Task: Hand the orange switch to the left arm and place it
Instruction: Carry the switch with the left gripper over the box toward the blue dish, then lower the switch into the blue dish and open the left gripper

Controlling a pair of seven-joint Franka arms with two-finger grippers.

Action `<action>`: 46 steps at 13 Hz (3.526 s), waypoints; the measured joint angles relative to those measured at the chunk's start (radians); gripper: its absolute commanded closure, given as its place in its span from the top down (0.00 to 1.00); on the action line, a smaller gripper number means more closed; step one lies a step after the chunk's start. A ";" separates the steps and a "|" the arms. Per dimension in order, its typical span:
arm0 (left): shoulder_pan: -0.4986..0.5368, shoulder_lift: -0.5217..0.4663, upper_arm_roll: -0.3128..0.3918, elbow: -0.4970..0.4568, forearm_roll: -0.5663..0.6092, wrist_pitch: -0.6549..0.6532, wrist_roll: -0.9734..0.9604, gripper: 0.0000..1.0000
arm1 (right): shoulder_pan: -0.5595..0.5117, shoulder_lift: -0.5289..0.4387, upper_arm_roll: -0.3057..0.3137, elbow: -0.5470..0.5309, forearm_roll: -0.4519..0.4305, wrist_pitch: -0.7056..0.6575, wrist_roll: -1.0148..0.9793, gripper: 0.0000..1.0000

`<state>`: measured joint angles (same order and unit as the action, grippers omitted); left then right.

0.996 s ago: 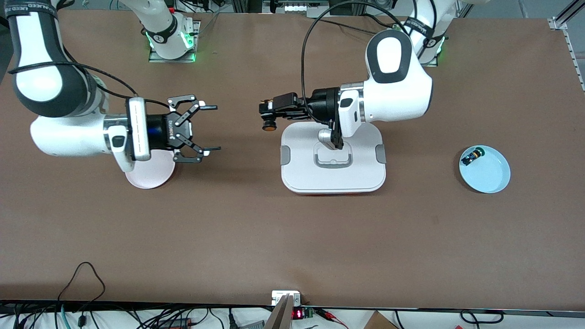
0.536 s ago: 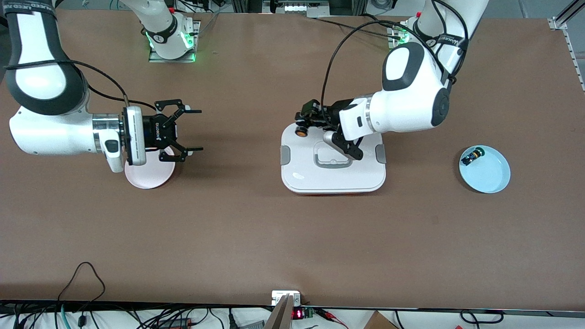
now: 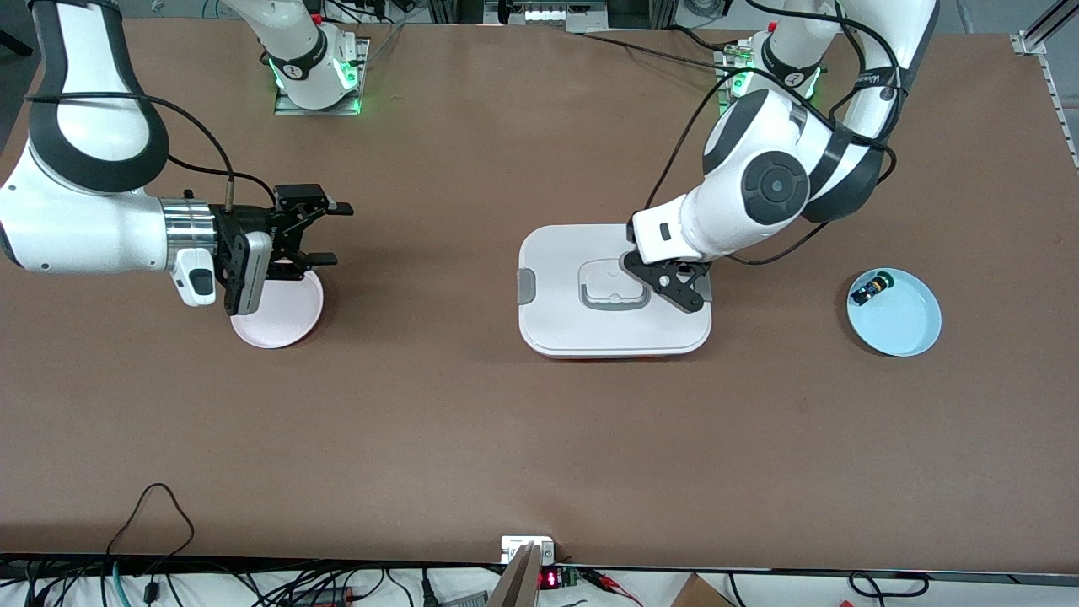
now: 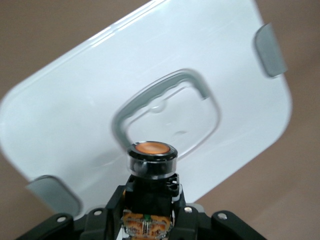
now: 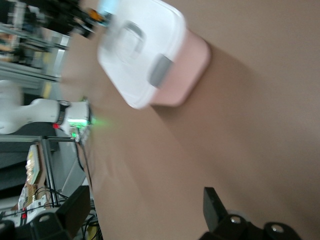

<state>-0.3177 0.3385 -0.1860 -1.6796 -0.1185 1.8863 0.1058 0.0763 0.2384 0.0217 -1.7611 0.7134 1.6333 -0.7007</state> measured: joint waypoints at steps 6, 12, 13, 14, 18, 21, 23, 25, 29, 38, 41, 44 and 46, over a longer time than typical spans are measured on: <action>0.058 0.029 0.006 0.000 0.266 -0.046 0.351 0.19 | 0.048 0.000 0.007 0.047 -0.439 0.001 0.565 1.00; 0.221 0.061 0.014 -0.001 0.425 -0.048 0.733 0.19 | 0.044 -0.003 0.001 0.171 -0.787 -0.060 0.667 1.00; 0.259 0.062 0.015 -0.001 0.429 -0.048 0.806 0.18 | 0.040 -0.005 0.000 0.213 -0.796 -0.077 0.667 1.00; 0.299 0.062 0.016 -0.001 0.432 -0.048 0.871 0.17 | 0.036 -0.009 -0.001 0.253 -0.801 -0.084 0.667 1.00; 0.461 0.067 0.017 -0.010 0.475 -0.030 1.066 0.17 | 0.004 -0.018 -0.007 0.386 -0.796 -0.101 0.675 1.00; 0.554 0.083 0.016 -0.085 0.506 0.135 1.172 0.17 | -0.050 -0.025 -0.002 0.392 -0.783 -0.118 0.680 1.00; 0.617 0.118 0.017 -0.132 0.549 0.272 1.232 0.17 | -0.076 -0.023 0.013 0.362 -0.775 -0.114 0.681 1.00; 0.665 0.175 0.016 -0.146 0.601 0.375 1.252 0.17 | -0.076 -0.021 0.022 0.335 -0.769 -0.113 0.685 1.00; 0.734 0.268 0.015 -0.147 0.649 0.452 1.274 0.18 | -0.079 -0.021 0.027 0.240 -0.744 -0.041 0.688 1.00; 0.738 0.286 0.004 -0.165 0.649 0.447 1.277 0.21 | -0.084 -0.117 0.029 0.204 -0.751 -0.033 0.688 1.00; 0.738 0.286 0.002 -0.169 0.649 0.443 1.277 0.60 | -0.084 -0.114 0.029 0.201 -0.752 -0.031 0.687 1.00; 0.753 0.285 -0.006 -0.175 0.649 0.443 1.280 1.00 | -0.085 -0.116 0.029 0.204 -0.752 -0.029 0.682 1.00; 0.769 0.277 -0.027 -0.175 0.649 0.438 1.284 1.00 | -0.085 -0.117 0.029 0.206 -0.752 -0.029 0.679 1.00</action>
<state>0.4511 0.6150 -0.2125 -1.8549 0.5304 2.3241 1.3903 -0.0086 0.1216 0.0506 -1.5554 -0.0388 1.6045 -0.0219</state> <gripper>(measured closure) 0.229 0.000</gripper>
